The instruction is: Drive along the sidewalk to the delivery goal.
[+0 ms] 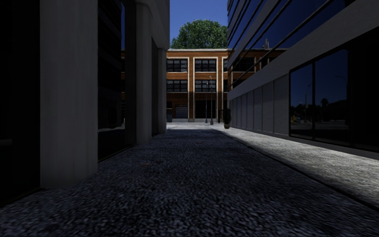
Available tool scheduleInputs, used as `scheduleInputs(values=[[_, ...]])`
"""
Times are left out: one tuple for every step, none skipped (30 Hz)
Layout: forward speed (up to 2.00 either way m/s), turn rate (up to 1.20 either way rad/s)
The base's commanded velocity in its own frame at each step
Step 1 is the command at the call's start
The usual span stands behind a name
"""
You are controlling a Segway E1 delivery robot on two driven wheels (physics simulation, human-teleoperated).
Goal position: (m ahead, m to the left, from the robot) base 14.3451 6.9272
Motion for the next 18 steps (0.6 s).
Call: scheduleInputs(values=[[1.99, 0.0], [1.99, 0.0], [1.99, 0.0], [1.99, 0.0], [1.99, 0.0], [1.99, 0.0], [1.99, 0.0], [1.99, 0.0], [1.99, 0.0], [1.99, 0.0], [1.99, 0.0], [1.99, 0.0], [1.99, 0.0], [1.99, 0.0], [1.99, 0.0], [1.99, 0.0], [1.99, 0.0], [1.99, 0.0]])
